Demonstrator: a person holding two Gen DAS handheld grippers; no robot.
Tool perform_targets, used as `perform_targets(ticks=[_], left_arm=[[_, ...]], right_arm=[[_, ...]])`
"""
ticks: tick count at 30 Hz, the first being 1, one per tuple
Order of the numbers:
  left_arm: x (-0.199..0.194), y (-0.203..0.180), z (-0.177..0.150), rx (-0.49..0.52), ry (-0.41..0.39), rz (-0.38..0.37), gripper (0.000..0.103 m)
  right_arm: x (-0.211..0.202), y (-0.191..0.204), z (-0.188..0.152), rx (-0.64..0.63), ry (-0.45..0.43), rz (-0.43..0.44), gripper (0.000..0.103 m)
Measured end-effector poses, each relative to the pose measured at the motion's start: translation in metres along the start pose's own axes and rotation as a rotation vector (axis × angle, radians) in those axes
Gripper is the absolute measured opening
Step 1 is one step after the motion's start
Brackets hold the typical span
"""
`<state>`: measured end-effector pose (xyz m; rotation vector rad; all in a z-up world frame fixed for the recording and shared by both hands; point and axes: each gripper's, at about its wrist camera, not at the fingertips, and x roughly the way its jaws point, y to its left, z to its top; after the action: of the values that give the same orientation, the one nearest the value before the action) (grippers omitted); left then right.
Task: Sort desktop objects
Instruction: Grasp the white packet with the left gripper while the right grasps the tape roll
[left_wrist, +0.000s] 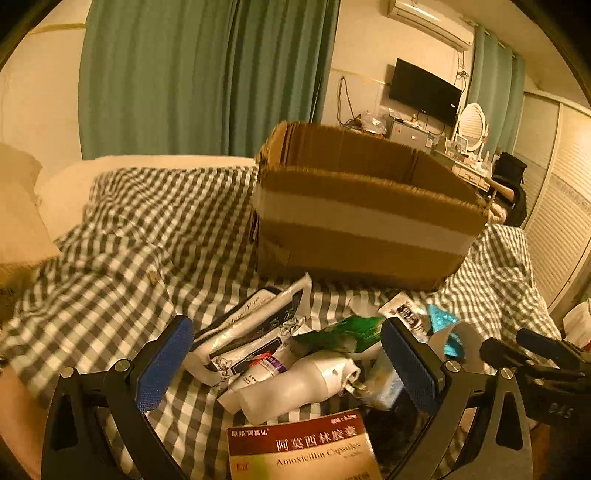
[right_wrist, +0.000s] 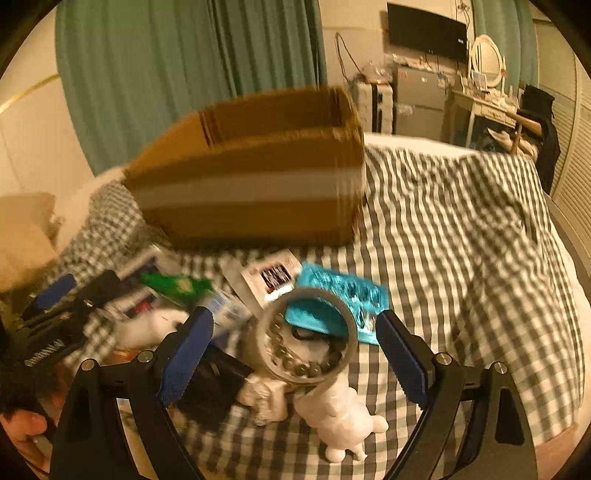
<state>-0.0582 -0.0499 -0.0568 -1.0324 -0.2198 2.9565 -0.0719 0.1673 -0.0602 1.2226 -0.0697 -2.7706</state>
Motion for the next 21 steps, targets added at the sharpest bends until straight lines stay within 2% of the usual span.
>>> perform_targets(ticks=[10, 17, 21], left_arm=[[0.053, 0.009, -0.009, -0.022, 0.073, 0.030, 0.103], [0.060, 0.020, -0.005, -0.020, 0.111, 0.086, 0.103], [0.062, 0.030, -0.009, -0.044, 0.146, 0.064, 0.103]], right_arm=[[0.046, 0.005, -0.003, -0.031, 0.082, -0.078, 0.090], [0.060, 0.004, -0.005, -0.024, 0.108, -0.102, 0.091], [0.060, 0.003, -0.006, -0.015, 0.111, -0.092, 0.091]])
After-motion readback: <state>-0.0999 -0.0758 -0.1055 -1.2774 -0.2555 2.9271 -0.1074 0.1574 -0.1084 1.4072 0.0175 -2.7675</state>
